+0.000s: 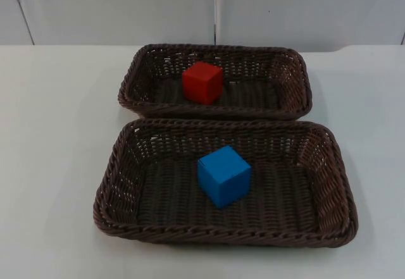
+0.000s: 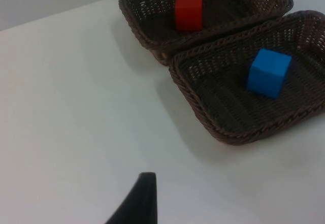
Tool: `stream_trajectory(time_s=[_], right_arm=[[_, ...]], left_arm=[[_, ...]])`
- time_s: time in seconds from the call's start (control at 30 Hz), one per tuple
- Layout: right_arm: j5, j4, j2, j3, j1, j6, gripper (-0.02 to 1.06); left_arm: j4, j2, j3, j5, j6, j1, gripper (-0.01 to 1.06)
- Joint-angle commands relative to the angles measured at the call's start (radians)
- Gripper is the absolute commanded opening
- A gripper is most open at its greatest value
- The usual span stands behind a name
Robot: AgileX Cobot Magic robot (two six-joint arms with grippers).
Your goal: Pick up one cube with the left hand and place it into the upper basket. Pick up one cube with the right hand and place it into the lower basket.
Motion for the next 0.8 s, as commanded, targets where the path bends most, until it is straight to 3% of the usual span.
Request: stream_trajectory(time_s=[0.0, 0.3, 0.77], right_arm=[[-0.004, 0.001, -0.004, 0.001, -0.001, -0.004, 1.05], [-0.004, 0.001, -0.004, 0.001, -0.001, -0.004, 1.05], [-0.004, 0.001, -0.004, 0.001, -0.001, -0.004, 1.05]], left_arm=[[0.004, -0.004, 0.004, -0.009, -0.003, -0.002, 1.05], [0.005, -0.004, 0.004, -0.009, -0.003, 0.052, 1.05], [0.005, -0.004, 0.004, -0.009, -0.003, 0.222, 1.05]])
